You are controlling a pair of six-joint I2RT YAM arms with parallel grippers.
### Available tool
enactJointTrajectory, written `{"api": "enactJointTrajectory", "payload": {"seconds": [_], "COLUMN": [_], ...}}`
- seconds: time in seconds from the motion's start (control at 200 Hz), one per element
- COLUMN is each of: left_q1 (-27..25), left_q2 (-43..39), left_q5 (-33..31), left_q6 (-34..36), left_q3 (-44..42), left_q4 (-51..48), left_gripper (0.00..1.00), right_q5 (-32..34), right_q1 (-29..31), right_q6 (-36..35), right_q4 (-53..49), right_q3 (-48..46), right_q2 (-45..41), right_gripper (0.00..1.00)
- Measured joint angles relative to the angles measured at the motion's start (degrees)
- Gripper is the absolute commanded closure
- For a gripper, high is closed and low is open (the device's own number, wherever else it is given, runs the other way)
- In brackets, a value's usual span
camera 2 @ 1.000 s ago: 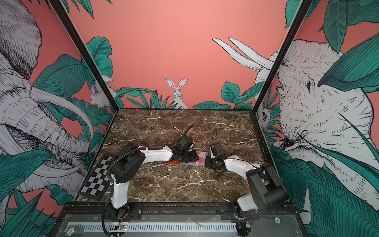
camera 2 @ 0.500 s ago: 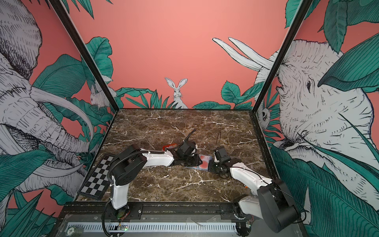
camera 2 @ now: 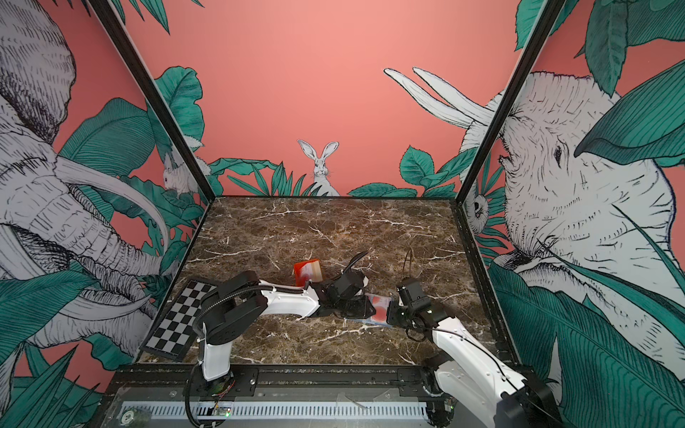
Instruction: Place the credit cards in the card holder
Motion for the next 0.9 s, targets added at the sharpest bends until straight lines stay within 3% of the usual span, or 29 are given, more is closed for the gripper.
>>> {"api": "enactJointTrajectory", "payload": {"seconds": [0.45, 0.665, 0.9], "left_q1": [4.0, 7.8, 8.1], "left_q2": [-12.9, -16.3, -16.5], "left_q5": [-2.7, -2.4, -0.9], "left_q6": [5.1, 6.2, 7.3], "left_q3": [-2.4, -6.7, -7.6], "left_q4": [-6.2, -8.1, -10.9], "left_gripper": [0.71, 0.70, 0.69], "right_q5": [1.4, 1.3, 0.5], "right_q1": [0.0, 0.0, 0.0], "right_q6": [-1.0, -1.8, -2.3], "right_q4": [-6.3, -5.7, -3.6], "right_q3": [3.3, 4.6, 4.6], "right_q2": [-4.2, -0.2, 5.7], "right_gripper": [0.74, 0.77, 0.79]}}
